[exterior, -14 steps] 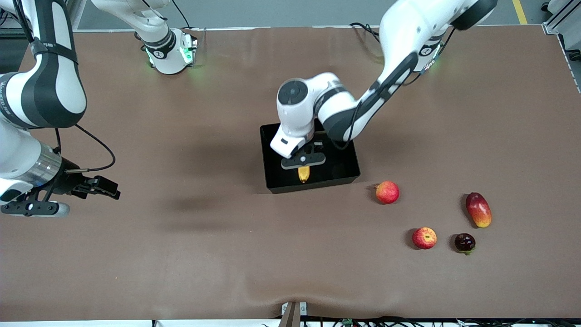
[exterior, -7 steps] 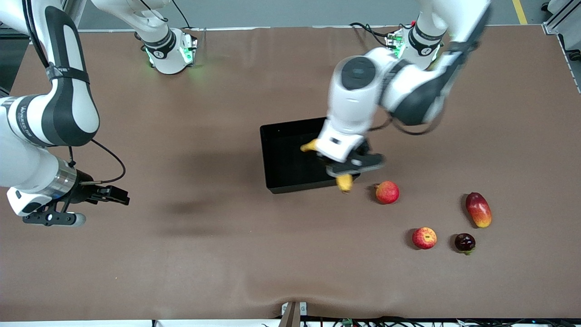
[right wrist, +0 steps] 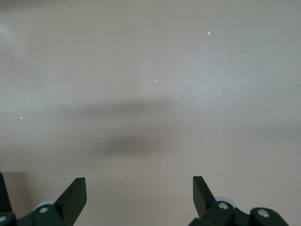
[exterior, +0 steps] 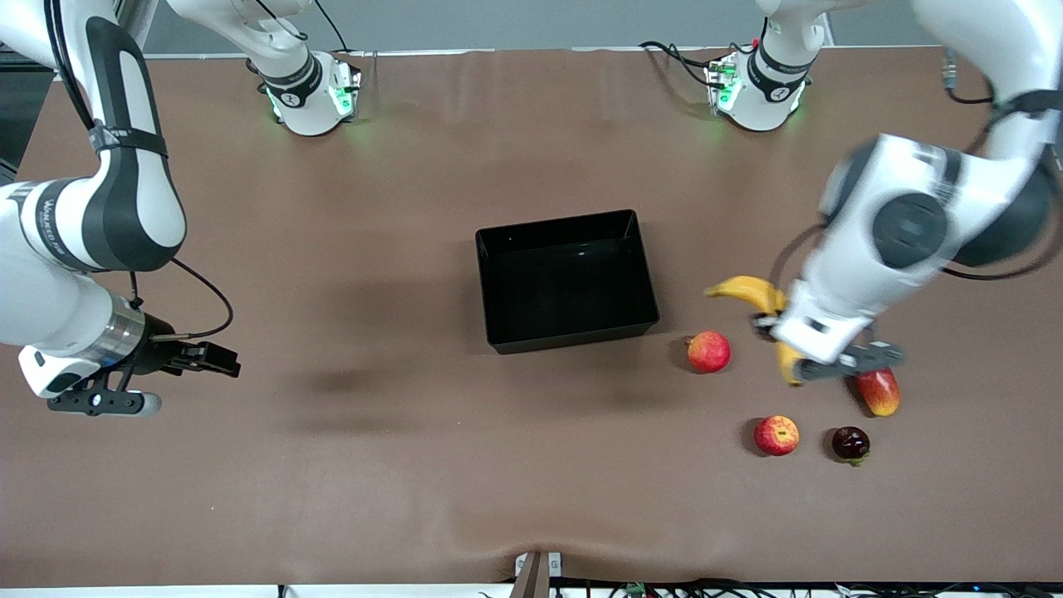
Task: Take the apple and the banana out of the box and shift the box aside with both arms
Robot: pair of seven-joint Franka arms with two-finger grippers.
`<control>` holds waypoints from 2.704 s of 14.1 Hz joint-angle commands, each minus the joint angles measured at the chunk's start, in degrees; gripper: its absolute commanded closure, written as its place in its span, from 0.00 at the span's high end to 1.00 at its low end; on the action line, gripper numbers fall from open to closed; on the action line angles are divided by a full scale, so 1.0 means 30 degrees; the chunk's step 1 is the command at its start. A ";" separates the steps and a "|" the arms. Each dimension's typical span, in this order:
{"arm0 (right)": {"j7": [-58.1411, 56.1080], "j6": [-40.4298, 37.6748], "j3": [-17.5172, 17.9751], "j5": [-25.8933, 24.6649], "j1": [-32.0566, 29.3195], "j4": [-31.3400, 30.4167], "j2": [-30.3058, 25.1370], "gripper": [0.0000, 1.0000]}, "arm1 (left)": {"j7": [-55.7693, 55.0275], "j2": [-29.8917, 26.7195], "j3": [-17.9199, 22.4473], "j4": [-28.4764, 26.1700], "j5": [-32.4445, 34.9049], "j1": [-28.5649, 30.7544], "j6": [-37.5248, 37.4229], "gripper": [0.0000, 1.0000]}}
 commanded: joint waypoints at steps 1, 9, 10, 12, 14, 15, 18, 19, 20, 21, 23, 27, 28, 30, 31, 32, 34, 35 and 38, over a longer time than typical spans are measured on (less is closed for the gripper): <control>0.0171 -0.0029 0.0150 0.0247 0.0331 0.0345 0.0641 1.00 | 0.1122 -0.0051 -0.0219 -0.2251 -0.0368 0.2305 0.1069 0.00; 0.0142 0.0118 0.0179 0.1300 0.3374 0.0374 0.2046 1.00 | 0.1181 0.3551 0.0189 -0.6741 0.2231 0.4655 0.9131 0.00; 0.0113 0.0321 0.0179 0.1273 0.3960 0.0374 0.2426 1.00 | 0.1181 0.4048 0.0220 -0.6654 0.3167 0.4948 0.9482 0.00; 0.0113 0.1313 0.0179 0.1302 0.5306 0.0374 0.3391 1.00 | 0.1065 0.4841 0.0220 -0.6479 0.4171 0.5331 1.0157 0.28; 0.0142 0.1991 0.0150 0.1273 0.7005 0.0200 0.4010 1.00 | 0.0975 0.4641 0.0162 -0.6331 0.4173 0.5331 1.0159 1.00; 0.0142 0.1993 0.0150 0.1301 0.7564 0.0140 0.4070 1.00 | 0.0918 0.4204 0.0075 -0.6273 0.4144 0.5332 1.0130 1.00; 0.0113 0.2051 0.0150 0.1272 0.9673 0.0111 0.4100 1.00 | 0.1092 0.1952 -0.0832 -0.5368 0.3910 0.5361 0.8994 1.00; 0.0142 0.2139 0.0150 0.1272 1.0201 0.0140 0.4100 1.00 | 0.1093 0.1277 -0.1066 -0.4552 0.3851 0.5361 0.8262 1.00; 0.0142 0.2313 0.0179 0.1301 1.0583 0.0111 0.4100 1.00 | 0.1122 0.0806 -0.1272 -0.3673 0.3822 0.5361 0.7559 1.00; 0.0171 0.2576 0.0150 0.1302 1.1051 0.0082 0.4100 1.00 | 0.1151 0.0308 -0.1564 -0.2766 0.3821 0.5361 0.6682 1.00; 0.0870 0.4266 0.0150 0.1302 1.1786 -0.1112 0.4100 1.00 | 0.1152 -0.0077 -0.2440 -0.0455 0.3415 0.5361 0.3761 1.00; 0.0992 0.5832 0.0121 0.1214 1.1614 -0.2672 0.4100 1.00 | 0.2226 -0.0396 -0.3499 0.3745 0.1451 0.5448 -0.2258 1.00; 0.0963 0.5773 0.0121 0.1214 1.1584 -0.2760 0.4100 1.00 | 0.4034 -0.1299 -0.3529 0.3777 0.0839 0.5826 -0.2437 1.00; 0.1021 0.5802 0.0121 0.1214 1.1554 -0.2848 0.4100 1.00 | 0.5368 -0.3030 -0.3354 0.3777 -0.1791 0.6733 -0.2903 1.00; 0.1108 0.5802 0.0121 0.1214 1.1583 -0.2848 0.4100 1.00 | 0.5574 -0.3616 -0.3383 0.3806 -0.2732 0.7376 -0.3893 1.00; 0.1486 0.5802 0.0121 0.1214 1.1641 -0.2964 0.4071 1.00 | 0.5837 -0.4260 -0.3412 0.3806 -0.3437 0.7702 -0.4512 1.00; 0.2423 0.5860 0.0092 0.1098 1.1992 -0.3229 0.4071 0.35 | 0.7121 -0.5491 -0.3325 0.3865 -0.4640 0.8403 -0.5044 1.00; 0.2863 0.5860 0.0063 0.1068 1.2110 -0.3258 0.4071 0.00 | 0.7505 -0.6570 -0.3034 0.3691 -0.4848 0.8379 -0.5191 1.00; 0.4565 0.5802 0.0062 0.1038 1.2140 -0.3229 0.3983 0.00 | 0.7568 -0.7370 0.1079 0.3425 -0.4967 0.4411 -0.6857 1.00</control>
